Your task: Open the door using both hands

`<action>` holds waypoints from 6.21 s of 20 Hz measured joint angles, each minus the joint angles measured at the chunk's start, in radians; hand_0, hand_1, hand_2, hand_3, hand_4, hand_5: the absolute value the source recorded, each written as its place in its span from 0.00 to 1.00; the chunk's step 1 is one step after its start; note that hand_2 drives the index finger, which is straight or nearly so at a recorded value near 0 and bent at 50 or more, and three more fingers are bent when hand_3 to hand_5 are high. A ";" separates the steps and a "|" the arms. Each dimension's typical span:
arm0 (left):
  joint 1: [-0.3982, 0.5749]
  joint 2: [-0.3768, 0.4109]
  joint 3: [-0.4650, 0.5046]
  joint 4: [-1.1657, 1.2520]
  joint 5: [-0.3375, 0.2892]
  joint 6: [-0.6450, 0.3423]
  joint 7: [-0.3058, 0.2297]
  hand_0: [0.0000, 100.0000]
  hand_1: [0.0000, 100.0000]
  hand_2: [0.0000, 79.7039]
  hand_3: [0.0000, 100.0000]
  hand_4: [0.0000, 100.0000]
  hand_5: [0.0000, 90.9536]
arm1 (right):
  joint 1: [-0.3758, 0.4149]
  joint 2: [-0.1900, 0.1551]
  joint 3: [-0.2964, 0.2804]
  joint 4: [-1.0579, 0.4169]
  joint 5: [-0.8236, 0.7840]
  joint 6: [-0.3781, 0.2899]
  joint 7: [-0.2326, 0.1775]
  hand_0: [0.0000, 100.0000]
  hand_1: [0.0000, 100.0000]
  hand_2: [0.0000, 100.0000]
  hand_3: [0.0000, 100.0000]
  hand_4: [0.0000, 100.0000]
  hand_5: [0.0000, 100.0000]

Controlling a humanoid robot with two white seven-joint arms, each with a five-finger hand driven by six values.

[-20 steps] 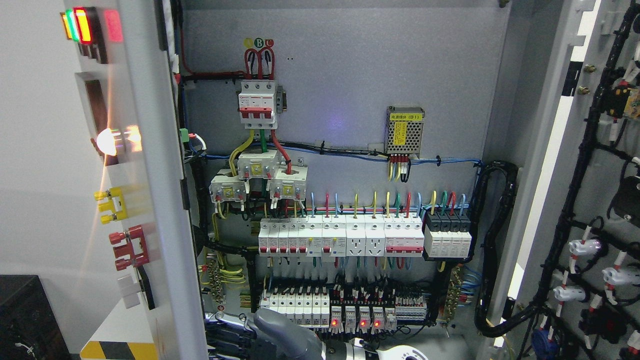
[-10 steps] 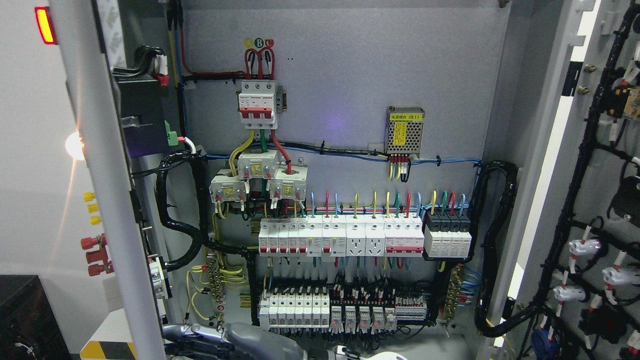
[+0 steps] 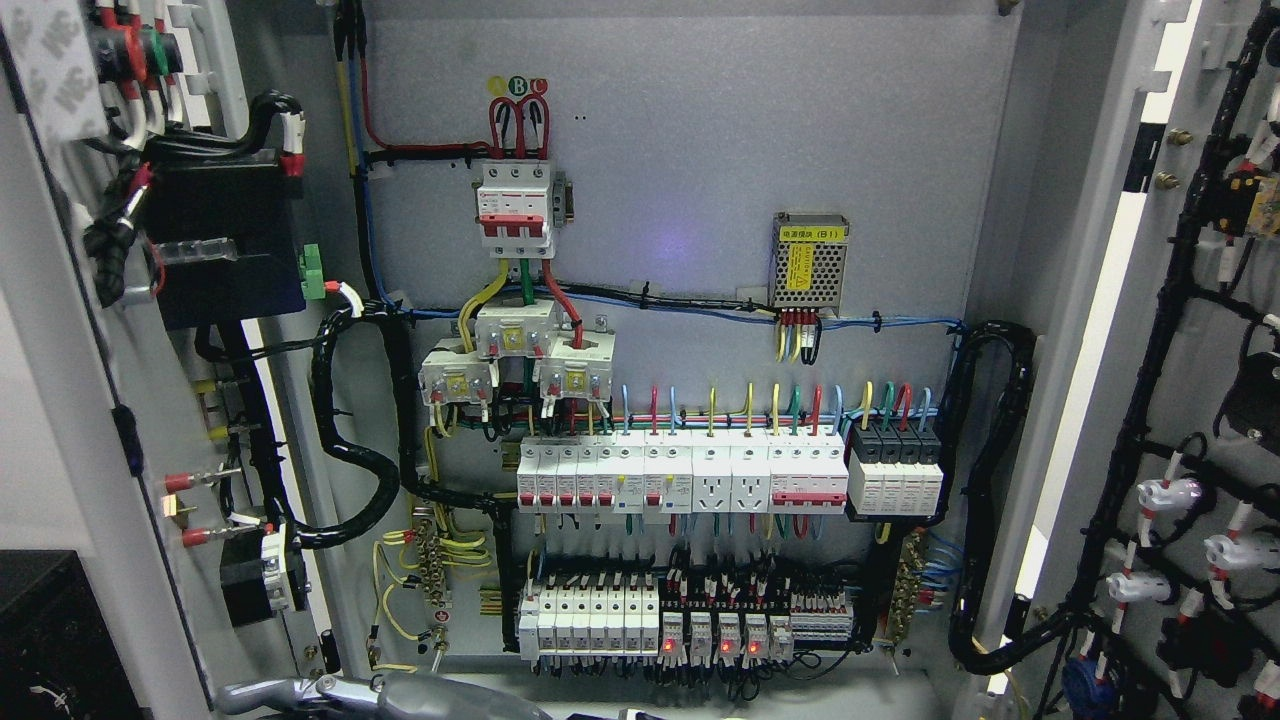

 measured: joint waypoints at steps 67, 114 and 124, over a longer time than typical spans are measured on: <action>0.130 0.000 -0.001 -0.291 0.000 -0.003 -0.007 0.00 0.00 0.00 0.00 0.00 0.00 | 0.204 -0.164 -0.107 -0.081 0.063 -0.120 -0.222 0.00 0.00 0.00 0.00 0.00 0.00; 0.607 0.377 -0.014 -1.676 0.000 -0.344 -0.009 0.00 0.00 0.00 0.00 0.00 0.00 | 0.803 -0.468 -0.564 -0.405 0.055 -0.609 -0.329 0.00 0.00 0.00 0.00 0.00 0.00; 0.511 0.433 -0.013 -1.832 0.000 -0.345 -0.009 0.00 0.00 0.00 0.00 0.00 0.00 | 0.853 -0.495 -0.642 -0.417 -0.029 -0.686 -0.326 0.00 0.00 0.00 0.00 0.00 0.00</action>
